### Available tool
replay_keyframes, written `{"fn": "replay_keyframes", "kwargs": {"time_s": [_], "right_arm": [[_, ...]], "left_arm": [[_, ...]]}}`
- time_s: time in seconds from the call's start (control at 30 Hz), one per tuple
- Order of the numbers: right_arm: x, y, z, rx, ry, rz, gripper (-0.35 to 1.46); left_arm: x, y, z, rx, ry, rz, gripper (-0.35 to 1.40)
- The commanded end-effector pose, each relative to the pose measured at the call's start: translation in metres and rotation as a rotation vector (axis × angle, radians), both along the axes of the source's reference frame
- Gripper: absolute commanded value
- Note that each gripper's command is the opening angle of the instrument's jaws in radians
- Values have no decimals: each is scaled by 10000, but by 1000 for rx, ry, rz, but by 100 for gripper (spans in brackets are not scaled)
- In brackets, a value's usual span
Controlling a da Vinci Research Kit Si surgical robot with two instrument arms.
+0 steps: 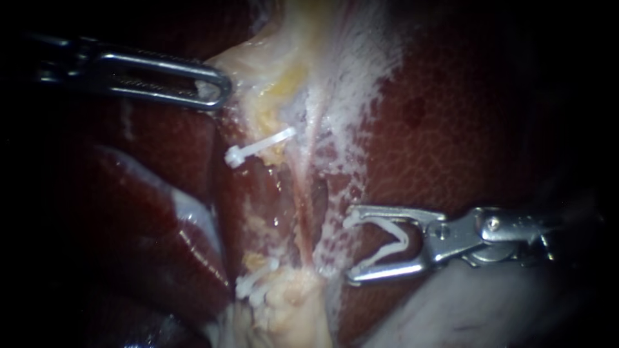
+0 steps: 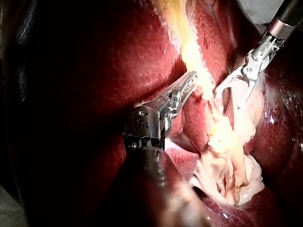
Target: Clipping first clip right tube
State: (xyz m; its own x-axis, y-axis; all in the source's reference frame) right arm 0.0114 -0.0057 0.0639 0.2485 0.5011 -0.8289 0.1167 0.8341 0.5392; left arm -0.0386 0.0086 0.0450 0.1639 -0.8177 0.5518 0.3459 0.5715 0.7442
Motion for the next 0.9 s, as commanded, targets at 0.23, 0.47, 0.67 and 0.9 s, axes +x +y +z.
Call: {"fn": "replay_keyframes", "kwargs": {"time_s": [0.23,0.47,0.67,0.9], "right_arm": [[25,1,3,28,4,-18,57],[55,0,10,64,17,-63,53],[70,0,10,86,31,-104,51],[71,-4,6,108,55,-170,47]], "left_arm": [[-1,0,-1,-2,0,0,-15],[-2,-1,-1,-2,0,-1,-15],[-3,-1,0,-3,1,-1,-15],[-3,-1,0,-3,1,-1,-15]]}}
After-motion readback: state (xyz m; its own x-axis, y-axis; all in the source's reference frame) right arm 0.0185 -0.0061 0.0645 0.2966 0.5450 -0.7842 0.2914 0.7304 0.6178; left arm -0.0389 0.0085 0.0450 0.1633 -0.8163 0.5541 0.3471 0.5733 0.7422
